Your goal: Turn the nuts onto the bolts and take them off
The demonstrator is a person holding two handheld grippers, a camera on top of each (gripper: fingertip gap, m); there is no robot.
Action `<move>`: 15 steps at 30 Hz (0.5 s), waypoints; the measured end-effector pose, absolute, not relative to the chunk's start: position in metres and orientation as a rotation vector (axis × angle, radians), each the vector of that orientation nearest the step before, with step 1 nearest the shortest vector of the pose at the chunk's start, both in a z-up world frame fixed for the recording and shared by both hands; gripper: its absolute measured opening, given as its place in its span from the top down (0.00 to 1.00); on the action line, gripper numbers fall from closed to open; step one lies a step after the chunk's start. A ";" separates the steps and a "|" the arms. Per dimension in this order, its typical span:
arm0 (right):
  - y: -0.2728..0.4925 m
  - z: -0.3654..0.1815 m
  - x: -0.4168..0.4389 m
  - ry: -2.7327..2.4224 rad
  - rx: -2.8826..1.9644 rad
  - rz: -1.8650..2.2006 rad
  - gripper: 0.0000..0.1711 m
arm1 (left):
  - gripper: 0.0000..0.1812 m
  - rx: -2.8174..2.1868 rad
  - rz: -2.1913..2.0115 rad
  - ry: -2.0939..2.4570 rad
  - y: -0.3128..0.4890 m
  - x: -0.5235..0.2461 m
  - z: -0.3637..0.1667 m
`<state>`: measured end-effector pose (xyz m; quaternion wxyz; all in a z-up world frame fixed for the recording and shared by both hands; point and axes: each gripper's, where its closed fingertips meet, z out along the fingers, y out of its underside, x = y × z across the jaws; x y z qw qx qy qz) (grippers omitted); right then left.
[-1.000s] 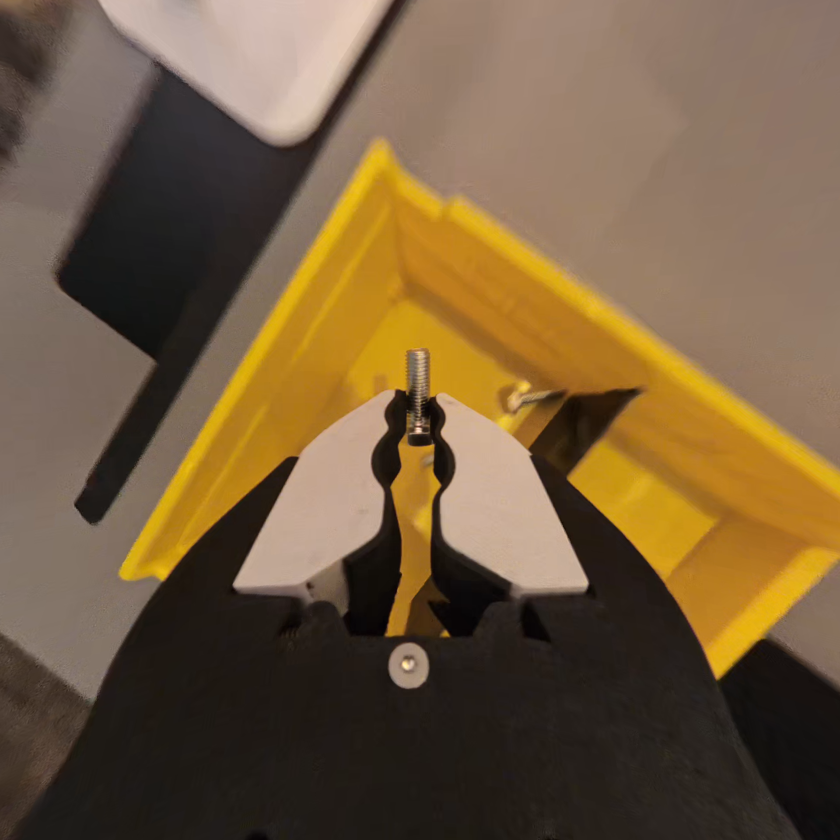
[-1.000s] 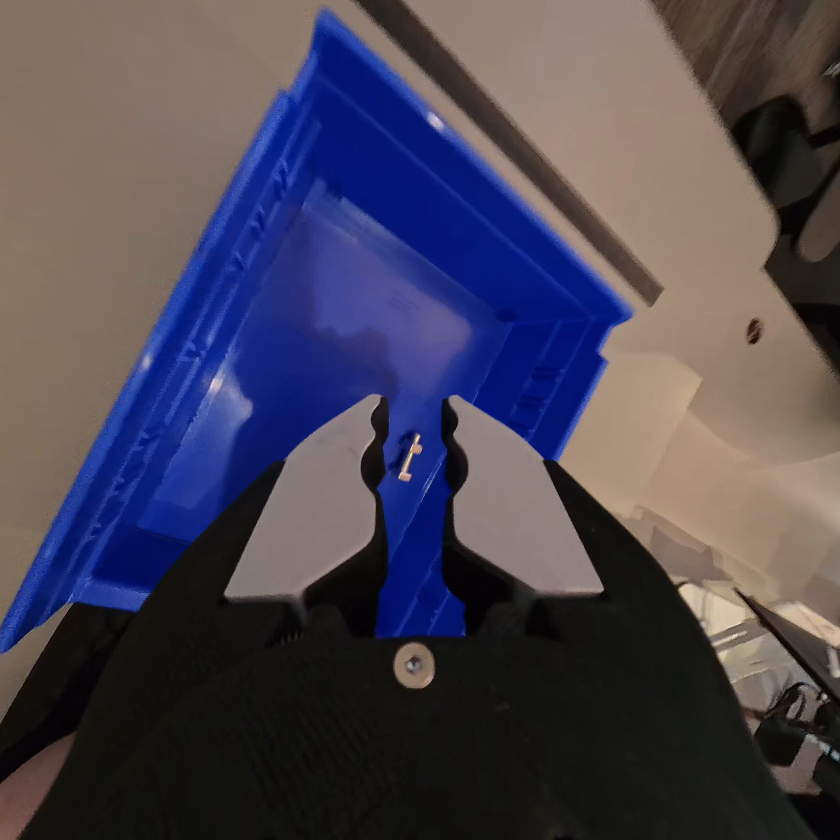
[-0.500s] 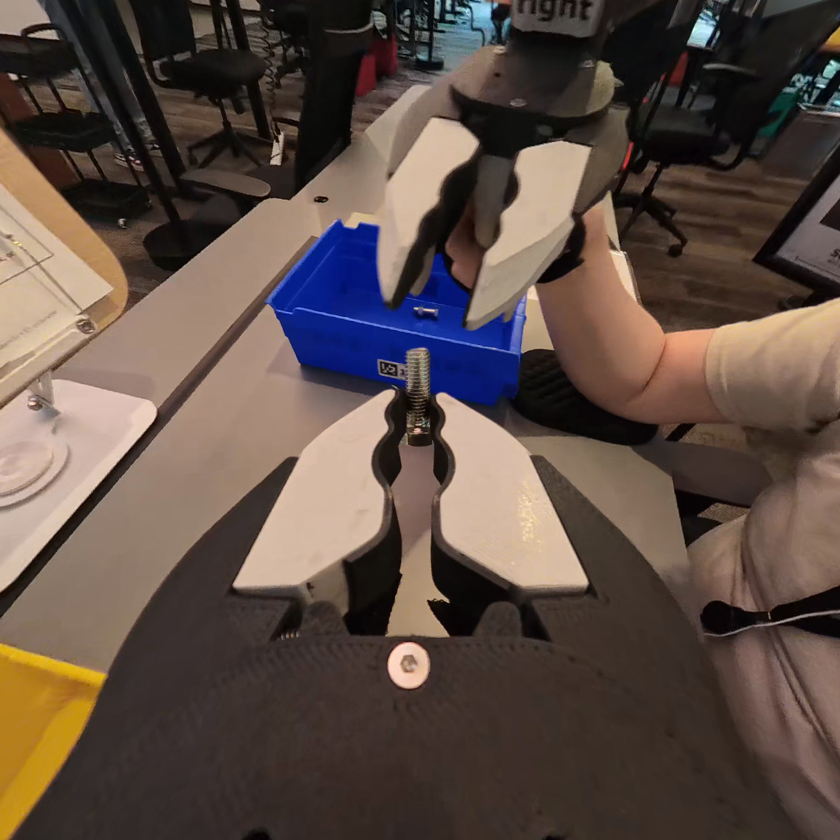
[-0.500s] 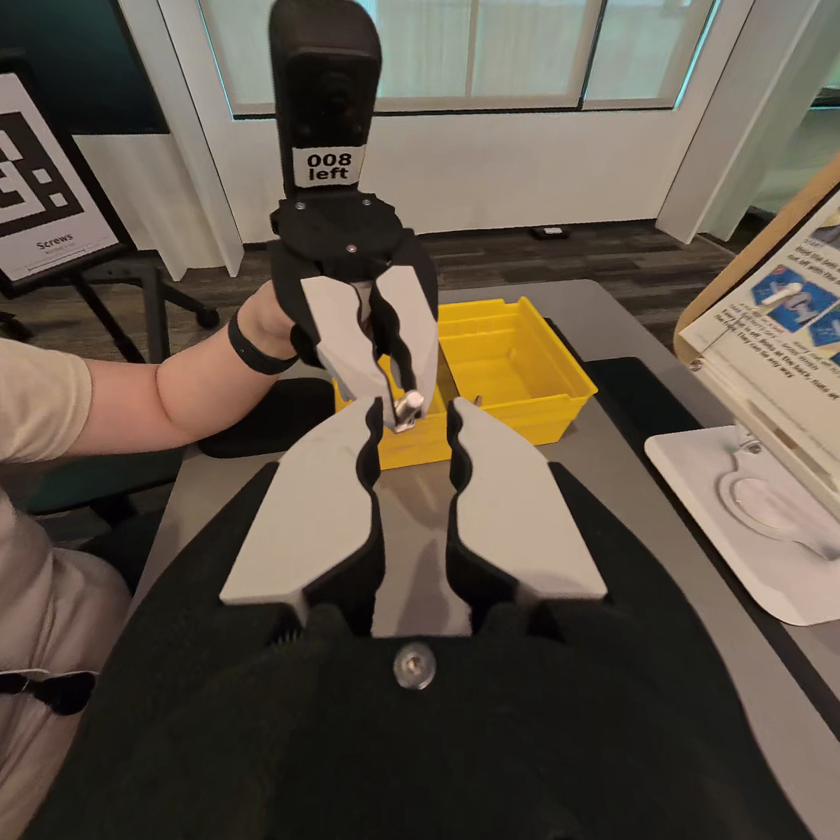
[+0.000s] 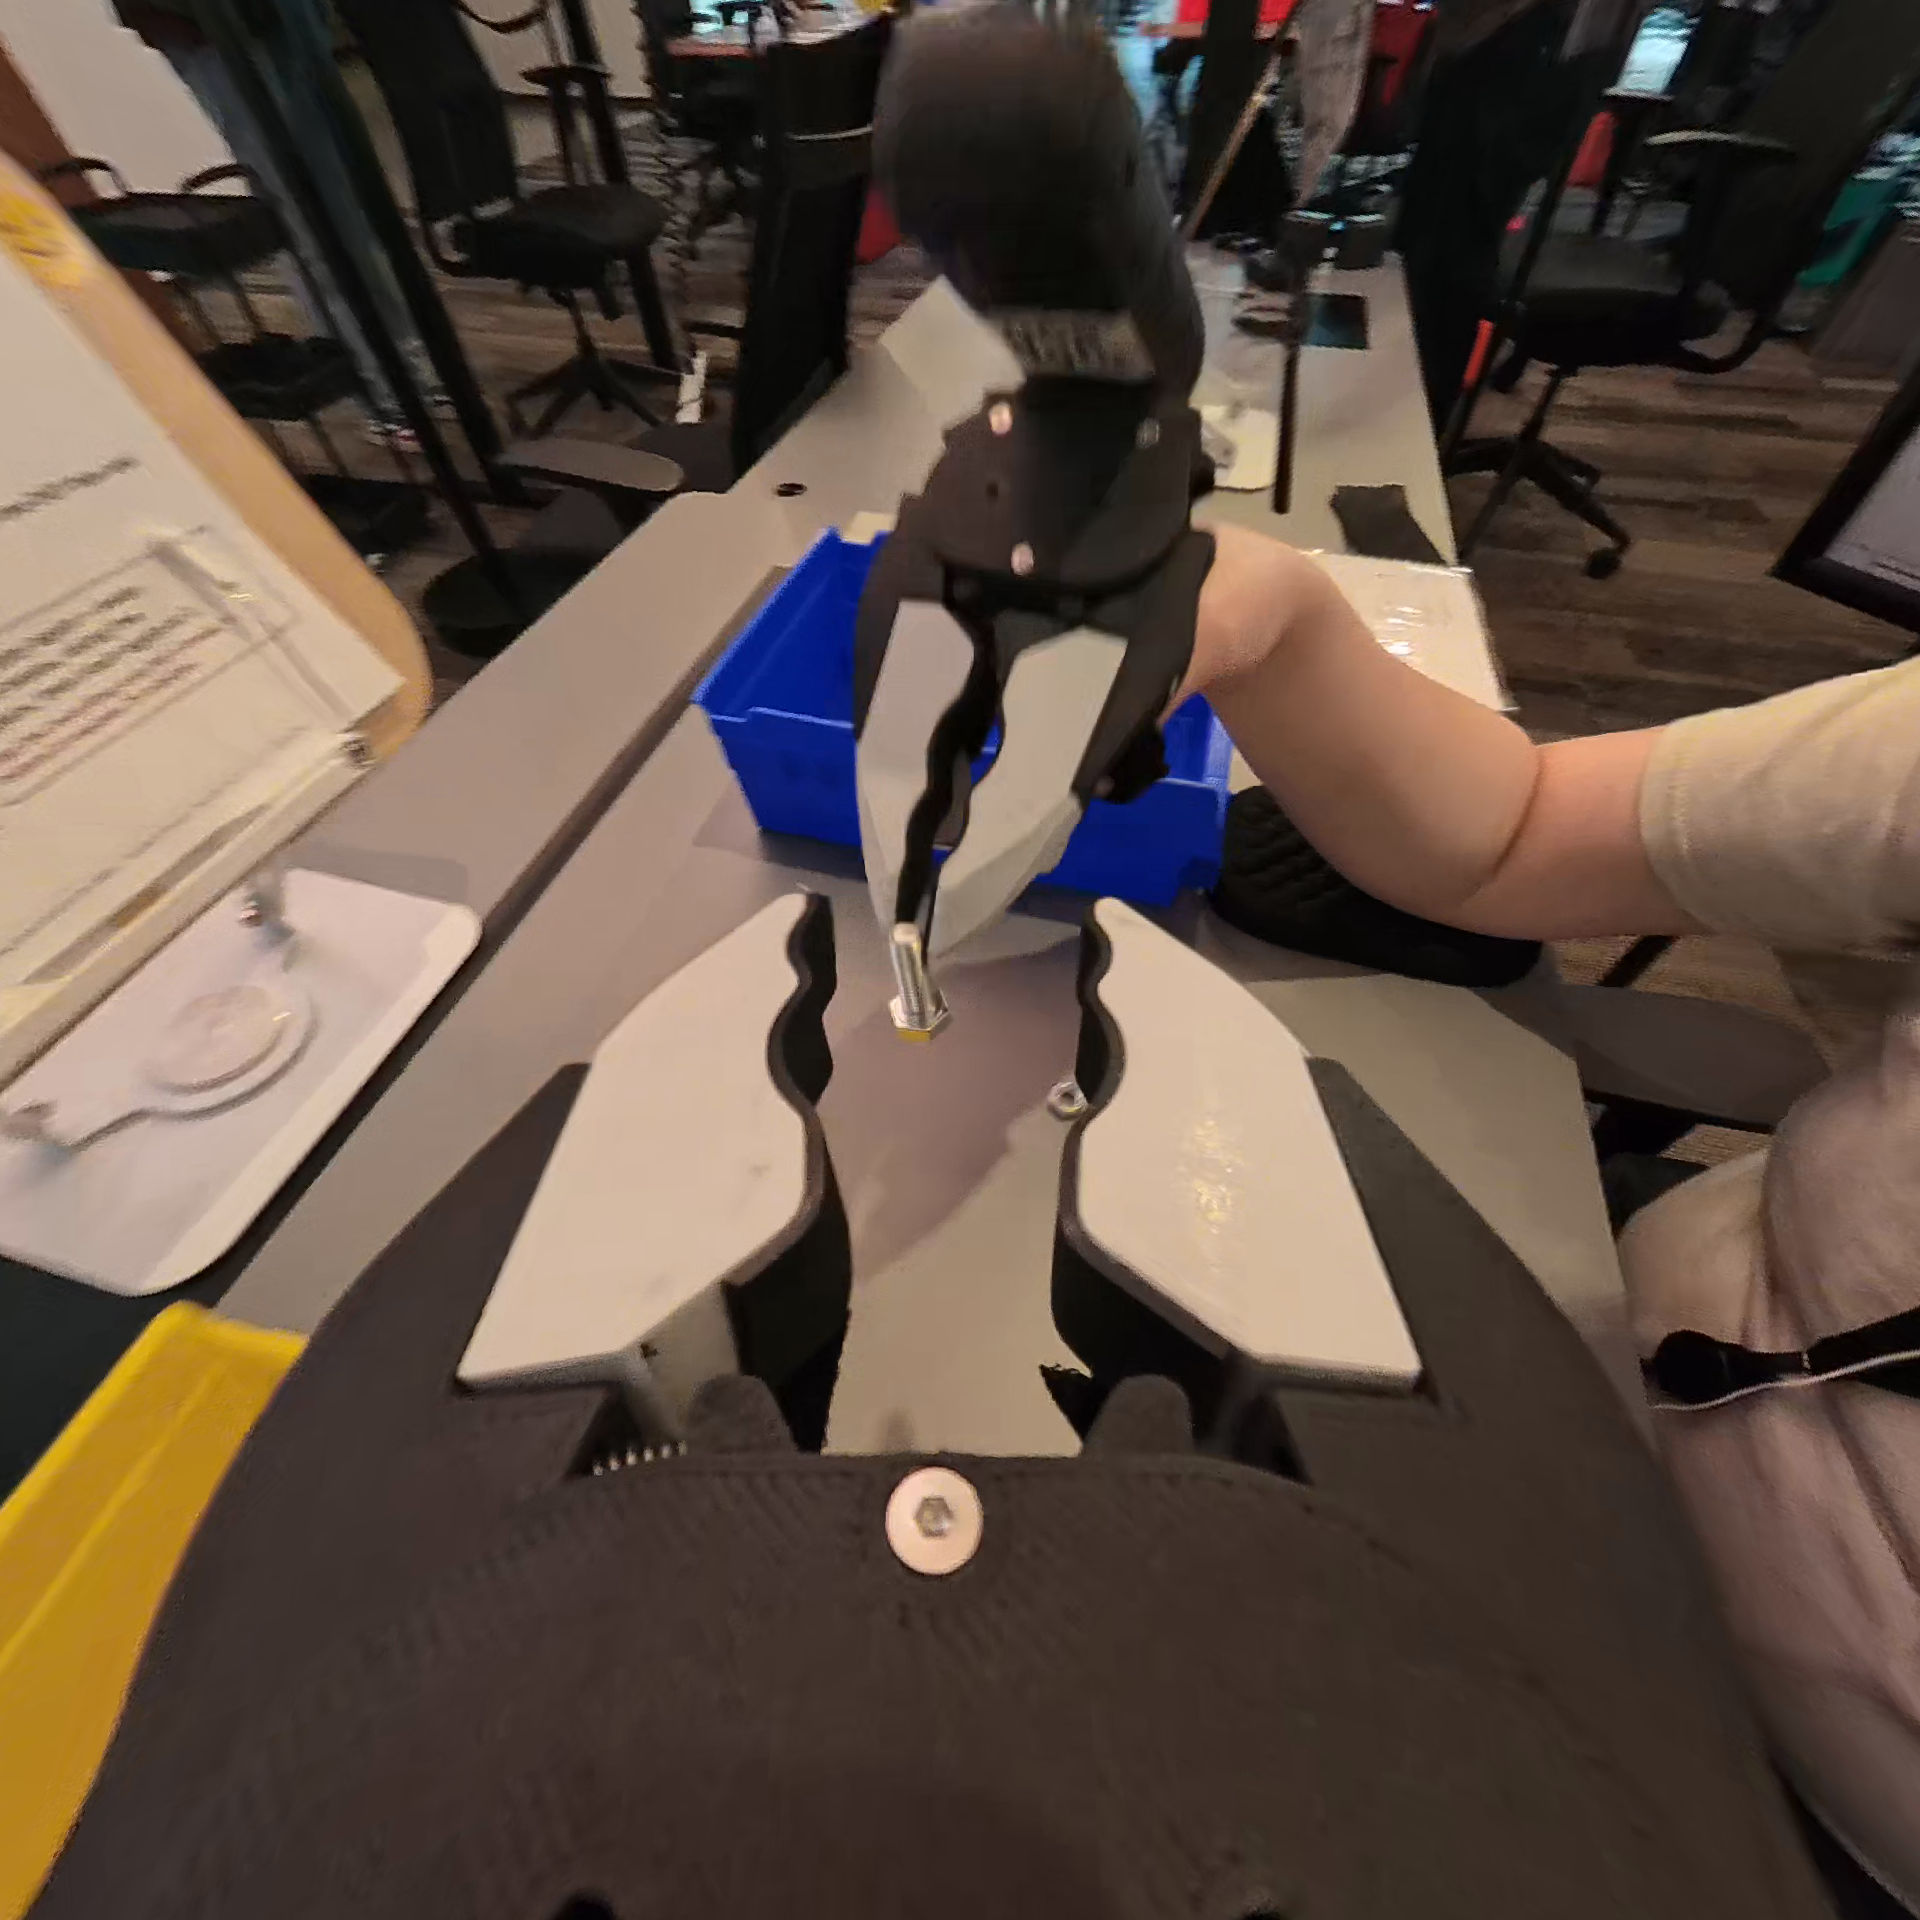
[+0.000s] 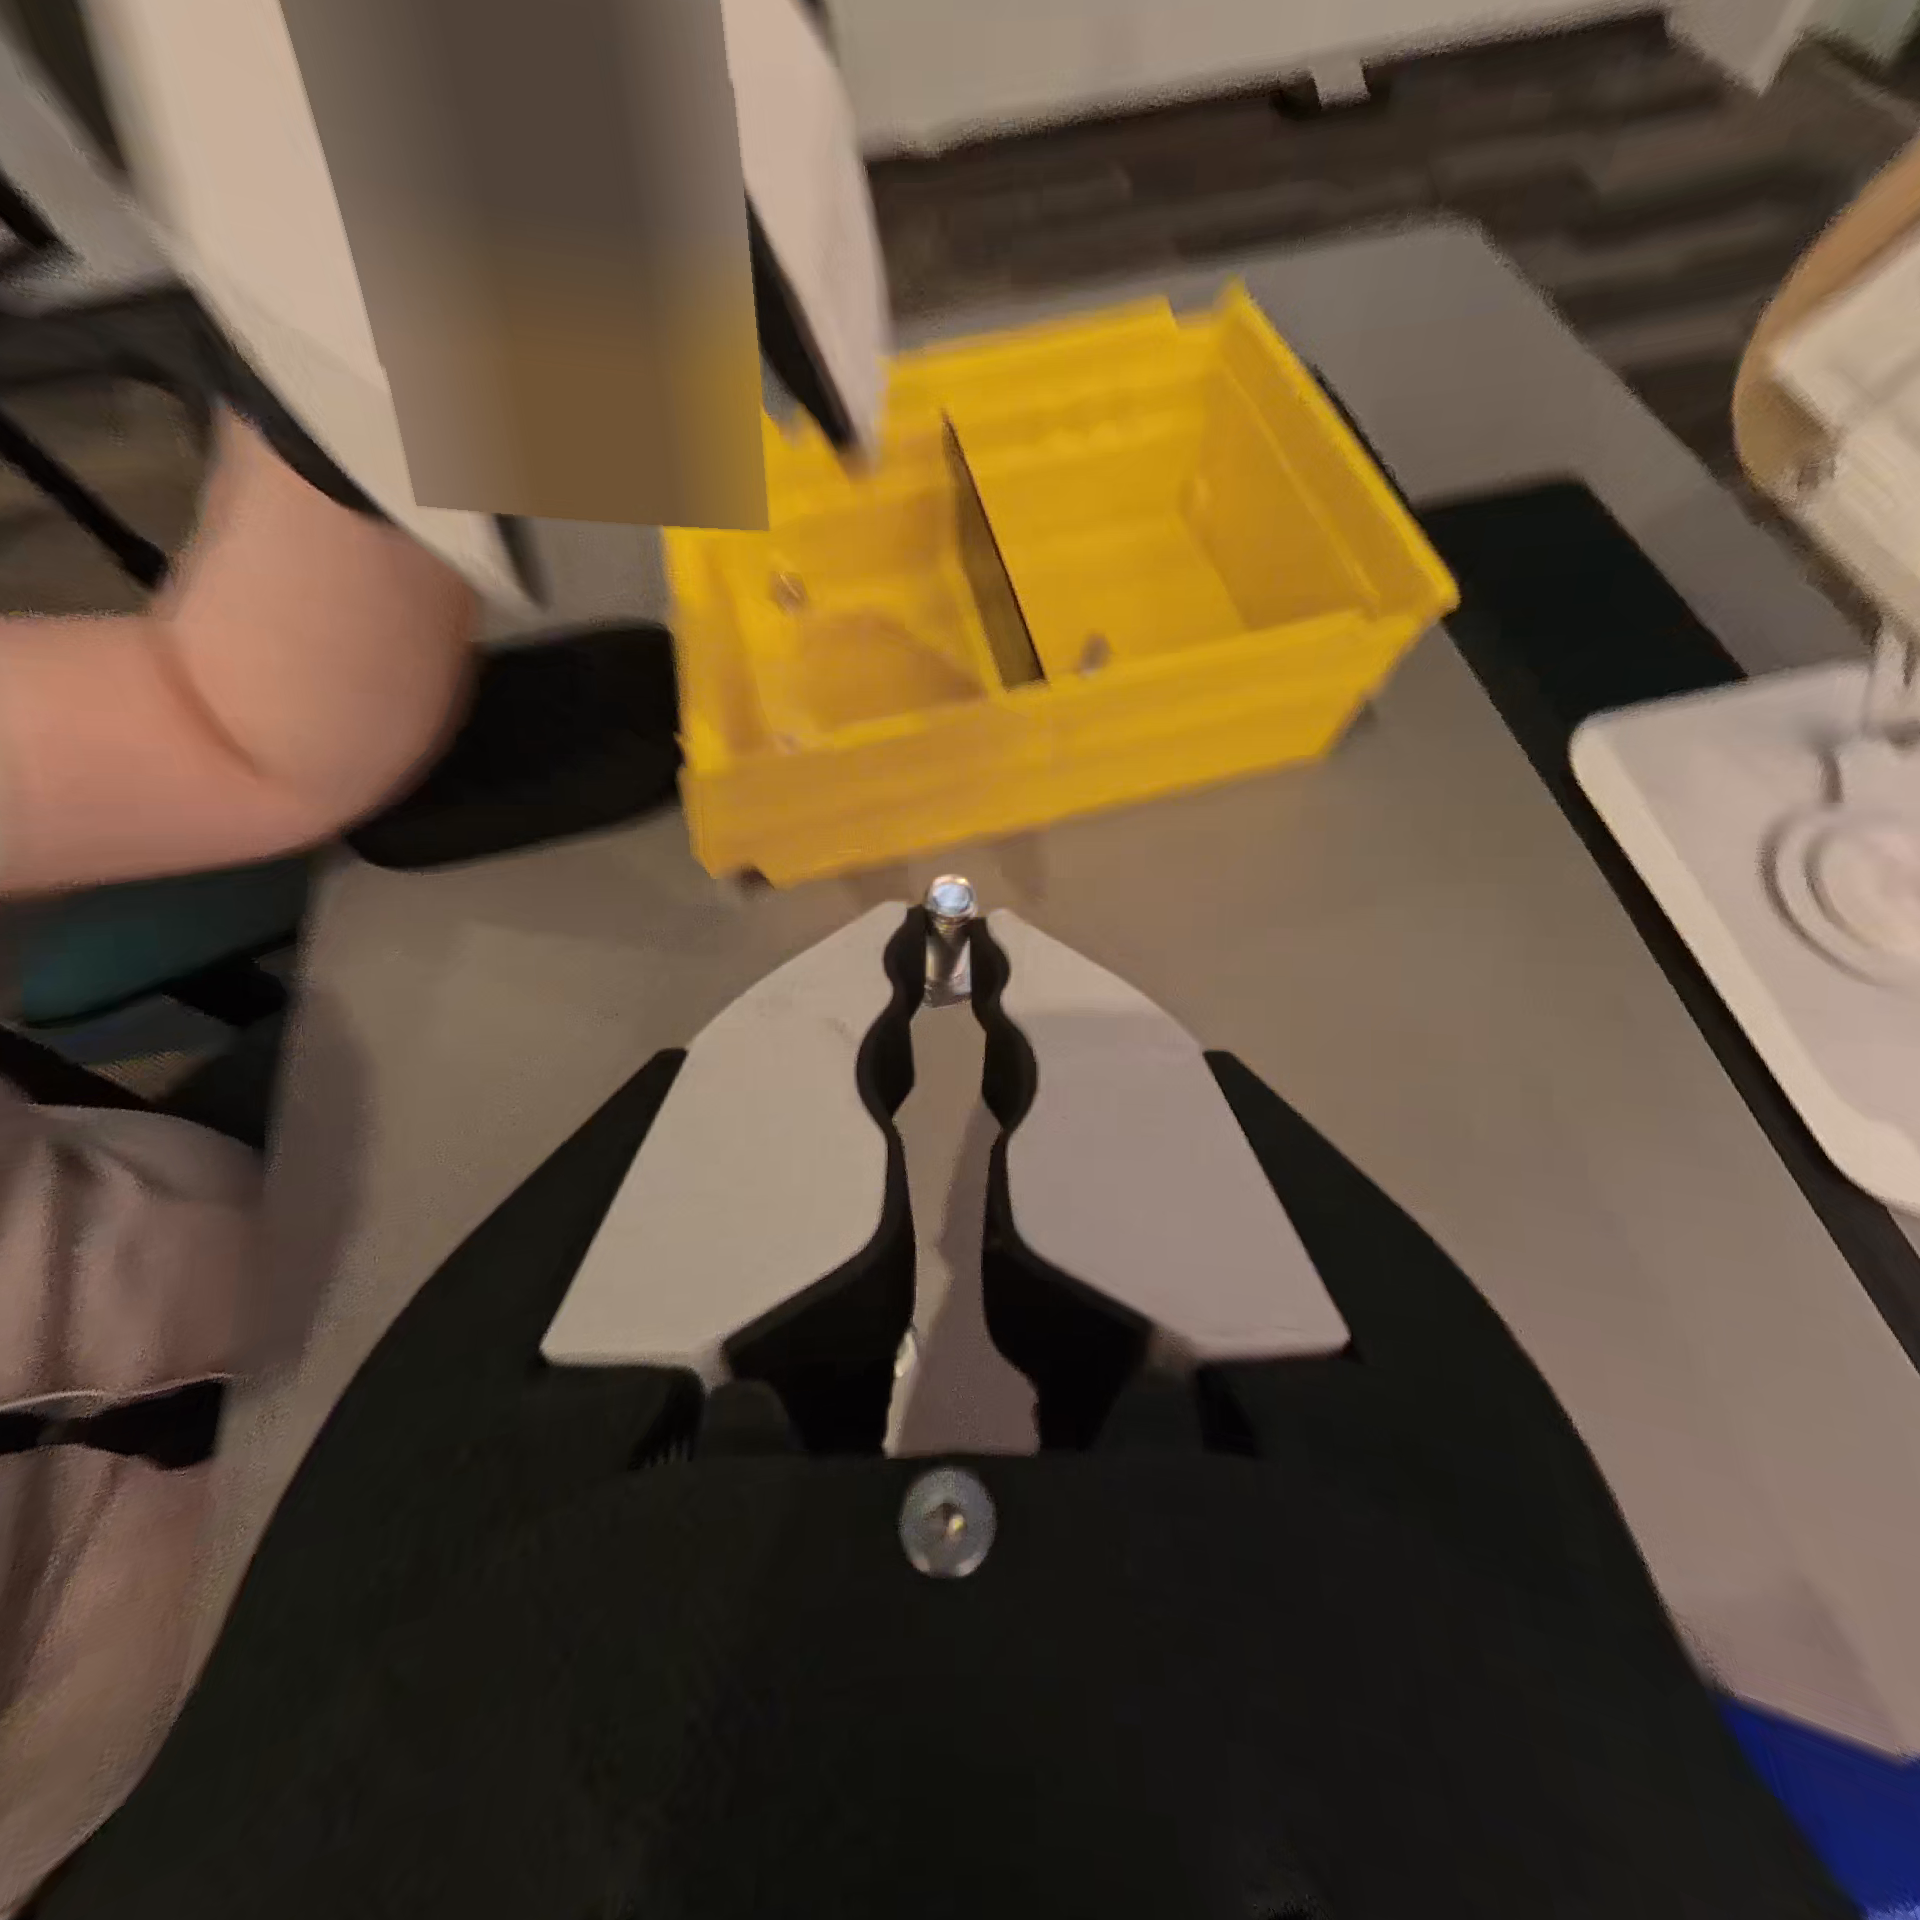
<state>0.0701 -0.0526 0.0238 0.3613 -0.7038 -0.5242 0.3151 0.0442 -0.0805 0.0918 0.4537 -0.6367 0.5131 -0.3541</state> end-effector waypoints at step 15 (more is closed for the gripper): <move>-0.052 -0.130 0.037 -1.679 -2.082 0.615 0.95 | 0.78 -1.389 -0.677 1.072 -0.095 -0.025 0.150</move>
